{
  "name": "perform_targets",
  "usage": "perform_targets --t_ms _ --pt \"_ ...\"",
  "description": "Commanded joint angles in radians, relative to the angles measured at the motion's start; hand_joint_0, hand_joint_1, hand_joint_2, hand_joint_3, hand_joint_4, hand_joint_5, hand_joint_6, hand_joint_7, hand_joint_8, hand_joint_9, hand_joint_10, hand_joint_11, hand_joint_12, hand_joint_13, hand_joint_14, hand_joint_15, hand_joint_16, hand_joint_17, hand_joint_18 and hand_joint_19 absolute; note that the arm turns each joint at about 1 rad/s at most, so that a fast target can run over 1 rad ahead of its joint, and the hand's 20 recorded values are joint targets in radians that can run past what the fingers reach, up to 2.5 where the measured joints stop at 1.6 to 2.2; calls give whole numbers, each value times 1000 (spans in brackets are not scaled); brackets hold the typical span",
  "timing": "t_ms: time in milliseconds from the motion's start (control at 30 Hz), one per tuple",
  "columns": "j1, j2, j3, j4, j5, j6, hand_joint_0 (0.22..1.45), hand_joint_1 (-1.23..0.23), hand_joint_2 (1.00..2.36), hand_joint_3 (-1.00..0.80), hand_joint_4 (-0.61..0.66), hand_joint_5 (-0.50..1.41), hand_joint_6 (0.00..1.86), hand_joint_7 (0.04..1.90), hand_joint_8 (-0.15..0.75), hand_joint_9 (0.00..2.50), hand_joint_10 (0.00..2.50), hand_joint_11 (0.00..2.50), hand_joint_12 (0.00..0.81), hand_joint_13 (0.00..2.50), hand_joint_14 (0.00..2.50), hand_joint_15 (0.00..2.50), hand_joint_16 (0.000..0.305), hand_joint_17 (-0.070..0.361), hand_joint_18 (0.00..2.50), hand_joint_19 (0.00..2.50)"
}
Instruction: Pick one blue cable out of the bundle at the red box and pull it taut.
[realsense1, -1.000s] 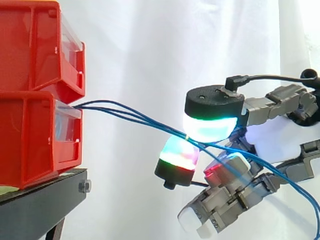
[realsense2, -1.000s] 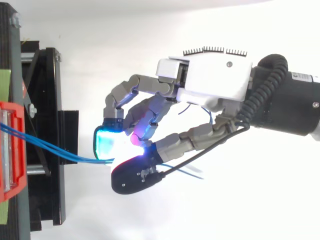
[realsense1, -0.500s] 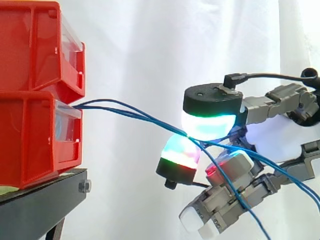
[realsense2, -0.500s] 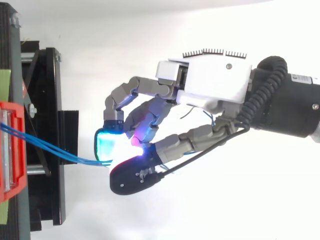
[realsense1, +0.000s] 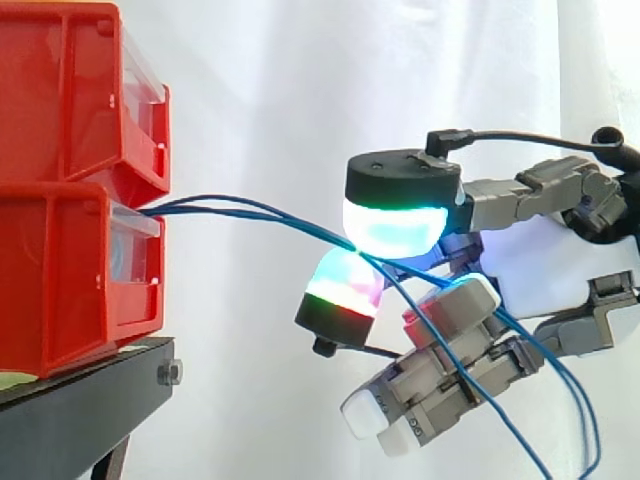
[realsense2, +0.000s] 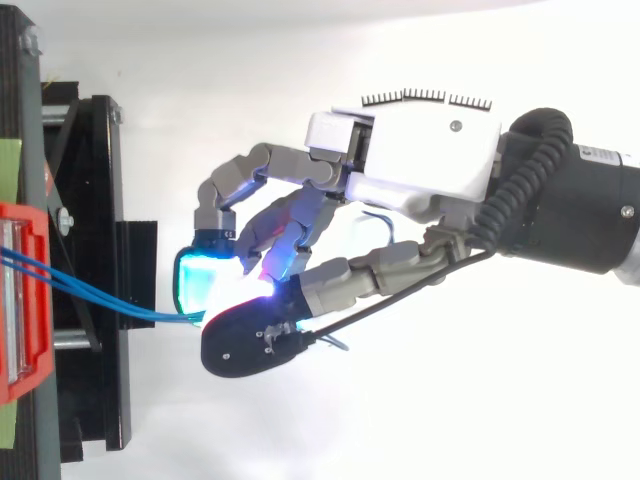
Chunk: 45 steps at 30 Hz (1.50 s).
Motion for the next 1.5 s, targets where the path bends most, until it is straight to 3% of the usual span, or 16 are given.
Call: perform_targets --t_ms 0,400,633,1000,1367,1467 --pt "0 0 0 10 3 0 579 -550 1011 -223 118 -117 865 1110 334 1281 9 1413 386 698 15 380 61 138 505 337" --pt "3 1 -8 10 1 0 586 -492 1011 -245 176 -103 849 1133 322 1292 12 1402 381 699 14 377 60 134 496 346" --pt "4 0 -31 50 3 1 591 -472 1011 -249 245 -86 823 1151 330 1301 14 1350 379 700 14 378 59 132 496 349" --pt "4 1 -29 51 3 1 594 -474 1012 -254 193 -85 802 1150 336 1285 18 1311 381 700 15 379 59 133 505 344" --pt "4 1 -29 51 1 1 579 -734 1015 -209 179 -143 861 1075 334 1208 14 1354 372 691 15 384 57 128 518 321" --pt "4 1 -29 51 1 1 579 -741 1014 -238 186 -147 863 1056 330 1194 15 1360 364 674 15 381 55 125 506 334"
